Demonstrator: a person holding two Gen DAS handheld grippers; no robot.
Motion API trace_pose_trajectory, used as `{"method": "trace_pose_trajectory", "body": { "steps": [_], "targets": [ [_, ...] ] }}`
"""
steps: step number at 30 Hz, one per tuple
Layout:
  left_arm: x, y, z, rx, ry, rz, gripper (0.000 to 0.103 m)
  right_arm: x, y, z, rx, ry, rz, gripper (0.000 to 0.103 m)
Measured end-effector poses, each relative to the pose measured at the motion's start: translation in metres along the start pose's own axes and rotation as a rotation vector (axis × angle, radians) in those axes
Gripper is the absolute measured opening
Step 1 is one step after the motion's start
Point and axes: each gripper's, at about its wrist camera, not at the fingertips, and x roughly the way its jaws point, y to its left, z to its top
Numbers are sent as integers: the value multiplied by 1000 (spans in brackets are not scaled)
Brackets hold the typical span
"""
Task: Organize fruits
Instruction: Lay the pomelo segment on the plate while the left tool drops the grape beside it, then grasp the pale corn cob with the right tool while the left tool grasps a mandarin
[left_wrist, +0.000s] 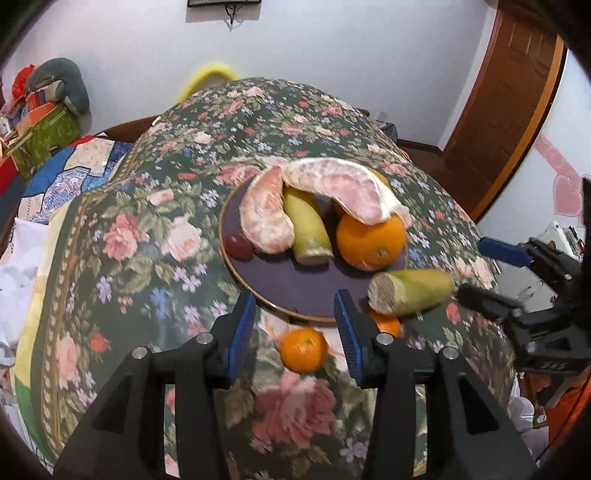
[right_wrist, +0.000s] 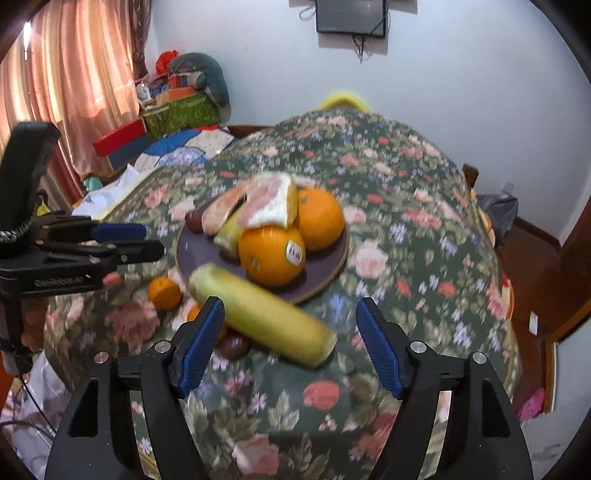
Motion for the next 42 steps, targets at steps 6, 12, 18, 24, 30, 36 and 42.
{"method": "trace_pose_trajectory", "body": {
  "steps": [6,12,18,24,30,36,42],
  "targets": [
    [2,-10,-14,13,28,-18,45,21,-2,-16,6,69,-6,71],
    [11,-14,-19,26,44,-5,45,33,-2,-14,3,86,15,73],
    [12,-5,-19,3,41,-5,45,41,9,-12,-64,76,-33,79],
    [14,3,-22,-15,47,1,45,49,8,-7,-58,67,-36,75],
    [15,8,-26,-30,54,8,45,44,10,-10,-71,47,-5,57],
    [8,8,-27,-37,44,10,45,28,9,-20,-54,52,56,44],
    [1,0,-31,-24,44,0,45,9,0,-34,1,48,65,43]
  ]
}}
